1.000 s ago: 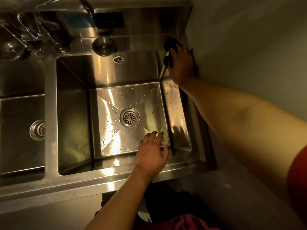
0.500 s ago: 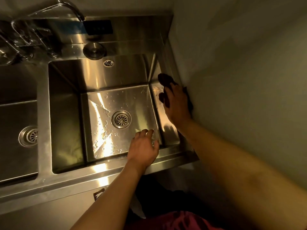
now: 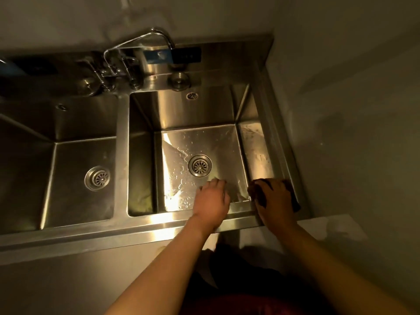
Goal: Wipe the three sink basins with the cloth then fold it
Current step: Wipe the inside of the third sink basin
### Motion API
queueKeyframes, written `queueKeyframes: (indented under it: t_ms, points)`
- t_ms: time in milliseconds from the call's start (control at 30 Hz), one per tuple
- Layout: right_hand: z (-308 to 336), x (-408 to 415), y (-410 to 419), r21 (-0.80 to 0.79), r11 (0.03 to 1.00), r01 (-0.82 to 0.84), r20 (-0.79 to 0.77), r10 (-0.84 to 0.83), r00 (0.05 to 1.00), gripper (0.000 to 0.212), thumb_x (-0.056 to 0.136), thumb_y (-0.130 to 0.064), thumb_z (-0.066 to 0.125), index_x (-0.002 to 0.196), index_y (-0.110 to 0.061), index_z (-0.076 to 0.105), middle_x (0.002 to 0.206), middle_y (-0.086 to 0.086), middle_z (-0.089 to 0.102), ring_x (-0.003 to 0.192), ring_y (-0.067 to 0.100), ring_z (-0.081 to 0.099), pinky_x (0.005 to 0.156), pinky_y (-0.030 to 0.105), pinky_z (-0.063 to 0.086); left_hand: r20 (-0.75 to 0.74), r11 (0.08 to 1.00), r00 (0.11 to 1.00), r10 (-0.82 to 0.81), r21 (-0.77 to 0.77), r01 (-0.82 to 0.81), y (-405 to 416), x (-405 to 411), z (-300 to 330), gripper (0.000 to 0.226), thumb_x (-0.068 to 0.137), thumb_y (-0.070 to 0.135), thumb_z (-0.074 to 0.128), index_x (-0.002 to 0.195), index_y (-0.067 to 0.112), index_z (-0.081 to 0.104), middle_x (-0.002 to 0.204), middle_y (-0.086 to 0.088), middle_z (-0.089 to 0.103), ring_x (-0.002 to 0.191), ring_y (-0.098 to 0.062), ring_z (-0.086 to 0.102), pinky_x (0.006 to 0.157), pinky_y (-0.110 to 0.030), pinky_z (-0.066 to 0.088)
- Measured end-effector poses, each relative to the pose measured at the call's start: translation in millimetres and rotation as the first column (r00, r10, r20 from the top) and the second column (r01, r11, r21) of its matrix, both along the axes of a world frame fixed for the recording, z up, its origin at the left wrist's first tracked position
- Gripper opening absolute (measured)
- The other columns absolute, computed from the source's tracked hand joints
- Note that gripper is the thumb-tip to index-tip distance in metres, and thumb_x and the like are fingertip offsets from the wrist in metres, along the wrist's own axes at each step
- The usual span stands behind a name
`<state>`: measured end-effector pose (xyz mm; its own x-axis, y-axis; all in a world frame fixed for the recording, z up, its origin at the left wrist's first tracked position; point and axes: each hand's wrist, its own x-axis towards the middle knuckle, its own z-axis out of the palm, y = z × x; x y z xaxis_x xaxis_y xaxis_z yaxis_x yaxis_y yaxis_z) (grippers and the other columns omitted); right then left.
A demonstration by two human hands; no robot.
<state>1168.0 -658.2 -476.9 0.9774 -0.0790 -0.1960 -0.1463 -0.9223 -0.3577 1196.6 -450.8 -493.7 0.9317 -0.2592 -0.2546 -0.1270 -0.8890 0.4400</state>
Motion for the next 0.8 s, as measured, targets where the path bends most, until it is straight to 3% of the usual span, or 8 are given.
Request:
queueKeyframes:
  t_ms: [167, 367, 433, 600, 700, 800]
  points:
    - [-2.2, -5.3, 41.9, 0.084, 0.993, -0.082, 0.028, 0.08, 0.996, 0.039, 0.092, -0.028, 0.069, 0.13, -0.027, 0.062, 0.127, -0.001, 0.062, 0.114, 0.021, 0.058, 0.101, 0.036, 0.047, 0.077, 0.984, 0.988, 0.137, 0.102, -0.144, 91.4, 1.2, 17.3, 0.045, 0.103, 0.035, 0.048, 0.145, 0.021, 0.053, 0.143, -0.005, 0.057, 0.133, -0.026, 0.049, 0.113, -0.045, 0.038]
    - [-1.2, -9.5, 140.0, 0.148, 0.947, -0.284, -0.017, 0.29, 0.957, 0.051, 0.085, -0.045, 0.055, 0.134, -0.031, 0.054, 0.13, -0.005, 0.053, 0.118, 0.021, 0.049, 0.107, 0.044, 0.042, 0.193, 0.936, 0.935, 0.297, 0.134, -0.324, 186.2, 4.3, 38.6, 0.063, 0.094, 0.027, 0.068, 0.151, 0.017, 0.044, 0.148, -0.01, 0.05, 0.139, -0.032, 0.045, 0.119, -0.052, 0.038]
    - [2.2, -8.2, 172.7, 0.158, 0.922, -0.354, -0.03, 0.363, 0.931, 0.051, 0.081, -0.049, 0.05, 0.13, -0.033, 0.052, 0.127, -0.006, 0.052, 0.115, 0.02, 0.049, 0.105, 0.042, 0.042, 0.183, 0.908, 0.907, 0.381, 0.115, -0.404, 204.1, 7.8, 41.1, 0.066, 0.095, 0.026, 0.068, 0.154, 0.018, 0.038, 0.15, -0.011, 0.048, 0.141, -0.033, 0.045, 0.119, -0.056, 0.038]
    - [7.2, 1.9, 249.7, 0.196, 0.838, -0.509, -0.059, 0.529, 0.847, 0.045, 0.084, -0.045, 0.061, 0.124, -0.028, 0.054, 0.12, 0.002, 0.053, 0.11, 0.027, 0.051, 0.096, 0.047, 0.045, 0.124, 0.846, 0.849, 0.514, 0.087, -0.525, 236.1, 21.9, 34.3, 0.06, 0.102, 0.029, 0.058, 0.156, 0.015, 0.036, 0.154, -0.015, 0.044, 0.14, -0.038, 0.045, 0.116, -0.056, 0.041]
    - [8.1, 11.7, 273.7, 0.262, 0.809, -0.526, -0.109, 0.567, 0.817, 0.04, 0.088, -0.045, 0.059, 0.122, -0.025, 0.056, 0.121, 0.004, 0.053, 0.111, 0.028, 0.051, 0.091, 0.048, 0.048, 0.056, 0.788, 0.789, 0.612, 0.042, -0.614, 246.5, 30.1, 25.8, 0.059, 0.106, 0.034, 0.05, 0.159, 0.015, 0.031, 0.159, -0.015, 0.039, 0.144, -0.037, 0.043, 0.118, -0.051, 0.038]
    - [5.6, 16.2, 277.3, 0.302, 0.806, -0.51, -0.125, 0.563, 0.817, 0.039, 0.09, -0.044, 0.058, 0.124, -0.025, 0.056, 0.124, 0.004, 0.053, 0.112, 0.029, 0.052, 0.09, 0.047, 0.049, 0.05, 0.804, 0.804, 0.593, 0.03, -0.594, 250.8, 40.7, 21.7, 0.06, 0.107, 0.036, 0.047, 0.16, 0.014, 0.029, 0.16, -0.014, 0.037, 0.146, -0.034, 0.041, 0.12, -0.048, 0.036]
